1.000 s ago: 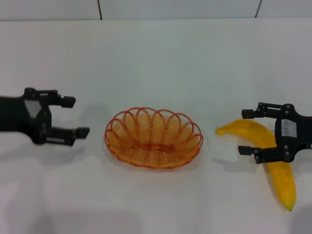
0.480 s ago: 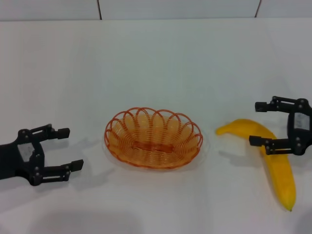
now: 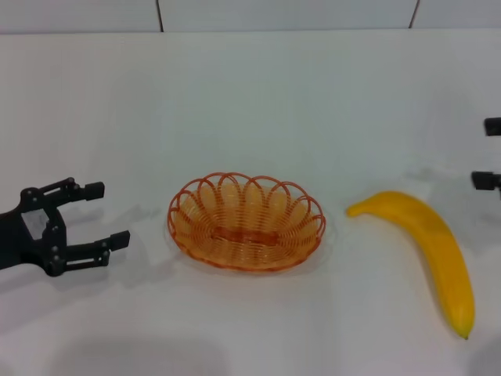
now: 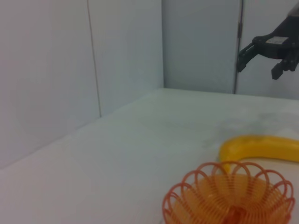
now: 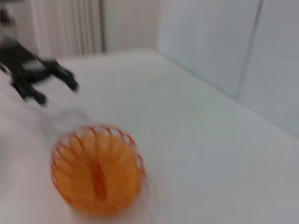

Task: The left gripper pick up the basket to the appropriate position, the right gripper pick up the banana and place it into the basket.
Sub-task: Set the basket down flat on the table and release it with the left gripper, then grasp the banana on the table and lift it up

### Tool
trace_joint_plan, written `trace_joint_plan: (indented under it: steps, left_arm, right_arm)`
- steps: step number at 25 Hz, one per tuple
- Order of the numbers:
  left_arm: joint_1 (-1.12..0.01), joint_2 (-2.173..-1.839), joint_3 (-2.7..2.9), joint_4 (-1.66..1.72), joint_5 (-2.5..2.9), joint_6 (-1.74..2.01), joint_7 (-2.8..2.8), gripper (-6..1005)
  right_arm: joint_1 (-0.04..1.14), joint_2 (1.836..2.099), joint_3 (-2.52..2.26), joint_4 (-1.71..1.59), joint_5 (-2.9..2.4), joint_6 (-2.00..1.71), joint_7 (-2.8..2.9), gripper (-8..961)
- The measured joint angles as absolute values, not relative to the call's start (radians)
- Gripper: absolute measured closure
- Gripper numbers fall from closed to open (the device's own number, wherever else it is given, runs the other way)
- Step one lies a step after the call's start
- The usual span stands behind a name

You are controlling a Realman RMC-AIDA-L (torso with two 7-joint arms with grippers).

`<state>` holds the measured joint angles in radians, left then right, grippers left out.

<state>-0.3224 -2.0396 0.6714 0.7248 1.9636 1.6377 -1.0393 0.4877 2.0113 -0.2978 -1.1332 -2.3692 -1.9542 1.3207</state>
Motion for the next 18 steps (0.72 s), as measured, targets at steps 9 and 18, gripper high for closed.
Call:
trace_joint_plan:
  steps: [9,18]
  left_arm:
    - [-0.347,-2.038,0.662,0.722,1.945,1.638,-1.037,133]
    - [-0.351,-2.036,0.632,0.701,1.936,1.638,-1.03,133]
  right_arm:
    - [0.512,2.026,-0.56,-1.267,-2.616,-1.9,1.675,92]
    - [0.513,2.037,-0.684,-1.186,-2.543,-1.879,1.757,92]
